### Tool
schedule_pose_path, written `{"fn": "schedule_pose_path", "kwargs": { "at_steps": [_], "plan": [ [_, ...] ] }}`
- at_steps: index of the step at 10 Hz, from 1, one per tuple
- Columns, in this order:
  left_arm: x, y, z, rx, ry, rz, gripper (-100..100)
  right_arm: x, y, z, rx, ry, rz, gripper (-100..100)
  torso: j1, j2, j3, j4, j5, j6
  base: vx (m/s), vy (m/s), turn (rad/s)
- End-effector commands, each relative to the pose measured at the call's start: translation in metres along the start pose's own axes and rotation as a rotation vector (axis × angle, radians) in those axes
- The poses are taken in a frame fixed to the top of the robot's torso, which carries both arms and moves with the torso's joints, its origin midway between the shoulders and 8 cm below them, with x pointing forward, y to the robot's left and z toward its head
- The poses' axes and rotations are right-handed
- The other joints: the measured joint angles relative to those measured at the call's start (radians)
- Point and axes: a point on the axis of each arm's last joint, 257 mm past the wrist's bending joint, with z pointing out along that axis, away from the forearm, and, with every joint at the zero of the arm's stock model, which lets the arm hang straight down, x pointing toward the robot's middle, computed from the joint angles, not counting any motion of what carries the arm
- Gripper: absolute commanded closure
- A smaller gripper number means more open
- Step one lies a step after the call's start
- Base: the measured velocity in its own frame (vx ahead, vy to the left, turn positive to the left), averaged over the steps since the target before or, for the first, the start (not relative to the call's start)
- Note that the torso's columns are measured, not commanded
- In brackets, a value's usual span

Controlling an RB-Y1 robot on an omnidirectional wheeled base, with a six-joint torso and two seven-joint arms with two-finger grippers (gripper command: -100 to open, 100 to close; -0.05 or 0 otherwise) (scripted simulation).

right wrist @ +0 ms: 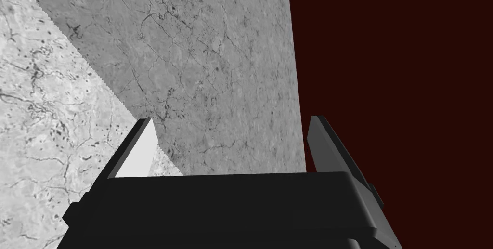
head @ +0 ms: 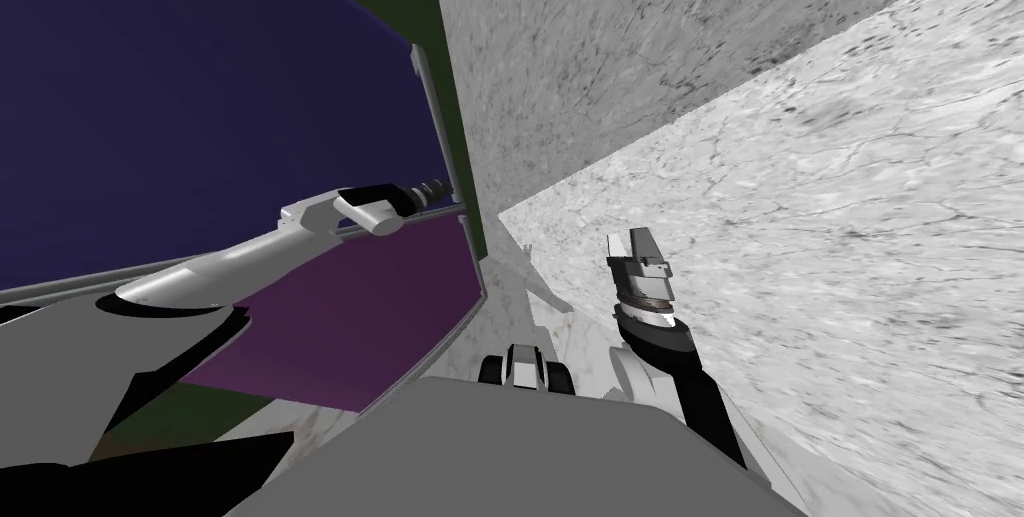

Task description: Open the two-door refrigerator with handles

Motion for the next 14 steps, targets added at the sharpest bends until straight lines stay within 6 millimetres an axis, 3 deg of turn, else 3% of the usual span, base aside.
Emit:
{"fn": "schedule_pose_path", "kwargs": {
  "at_steps": [1, 3, 4, 5, 14],
  "plan": [
    [0.024, -0.033, -0.002, 0.072, 0.056, -0.013, 100, 0.000, 0.000, 0.000, 0.000, 0.000, 0.000, 0, 0.003, -0.002, -0.001, -0.001, 0.001, 0.000, -0.245, 0.014, -0.042],
    [0.042, -0.058, -0.006, 0.124, 0.099, -0.023, 100, 0.000, 0.000, 0.000, 0.000, 0.000, 0.000, 0, 0.002, 0.001, 0.001, 0.000, 0.001, 0.000, -0.275, -0.010, -0.047],
    [0.036, -0.052, -0.004, 0.107, 0.085, -0.020, 100, 0.000, 0.000, 0.000, 0.000, 0.000, 0.000, 0, 0.001, 0.002, 0.001, 0.001, 0.000, 0.000, -0.113, -0.005, -0.010],
    [0.031, -0.054, -0.004, 0.105, 0.082, -0.019, -100, 0.000, 0.000, 0.000, 0.000, 0.000, 0.000, 0, 0.001, -0.006, -0.003, -0.001, 0.001, 0.000, 0.064, 0.038, -0.028],
    [0.002, -0.057, -0.006, 0.076, 0.049, -0.012, -100, 0.000, 0.000, 0.000, 0.000, 0.000, -0.001, 0, 0.003, 0.002, 0.001, 0.001, 0.001, 0.000, 0.172, 0.124, -0.037]
  ]
}}
